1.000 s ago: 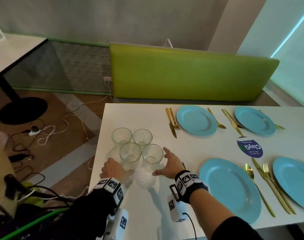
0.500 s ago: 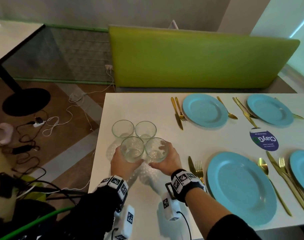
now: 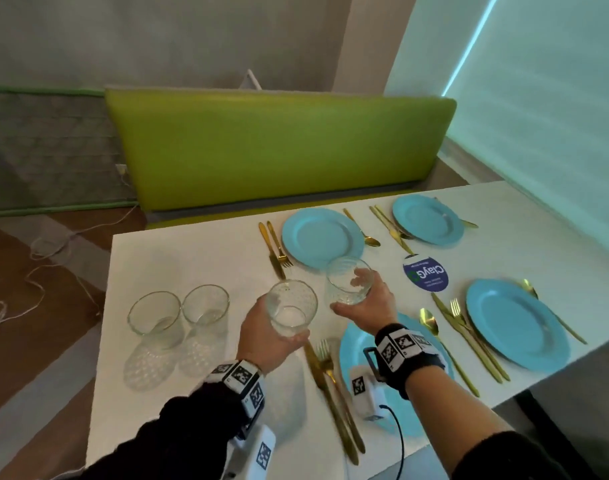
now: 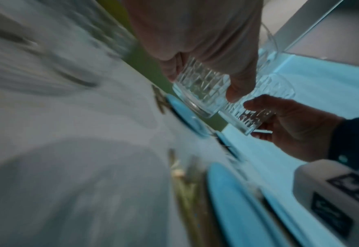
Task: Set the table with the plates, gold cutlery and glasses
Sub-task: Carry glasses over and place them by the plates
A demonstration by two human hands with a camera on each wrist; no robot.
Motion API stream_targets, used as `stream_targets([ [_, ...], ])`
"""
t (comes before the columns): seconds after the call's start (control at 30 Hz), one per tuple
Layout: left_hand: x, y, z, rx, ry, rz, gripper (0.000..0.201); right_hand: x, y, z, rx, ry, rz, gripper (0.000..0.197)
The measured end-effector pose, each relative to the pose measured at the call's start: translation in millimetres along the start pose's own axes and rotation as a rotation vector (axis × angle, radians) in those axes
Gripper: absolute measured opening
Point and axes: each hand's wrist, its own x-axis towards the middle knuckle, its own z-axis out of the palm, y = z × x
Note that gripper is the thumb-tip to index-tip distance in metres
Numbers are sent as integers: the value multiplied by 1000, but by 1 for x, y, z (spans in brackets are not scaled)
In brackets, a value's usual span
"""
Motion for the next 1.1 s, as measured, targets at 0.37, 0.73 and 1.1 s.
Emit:
stream_targets([
  [0.37, 64, 122, 123, -32, -237, 146, 81, 50, 93, -150, 112, 334, 331, 73],
  [0.73, 127, 178, 257, 24, -362, 144, 82, 167, 210, -227, 168, 355, 546, 76],
  [1.1, 184, 191, 335, 102, -369, 94, 80, 261, 275, -234, 224, 404, 681, 77],
])
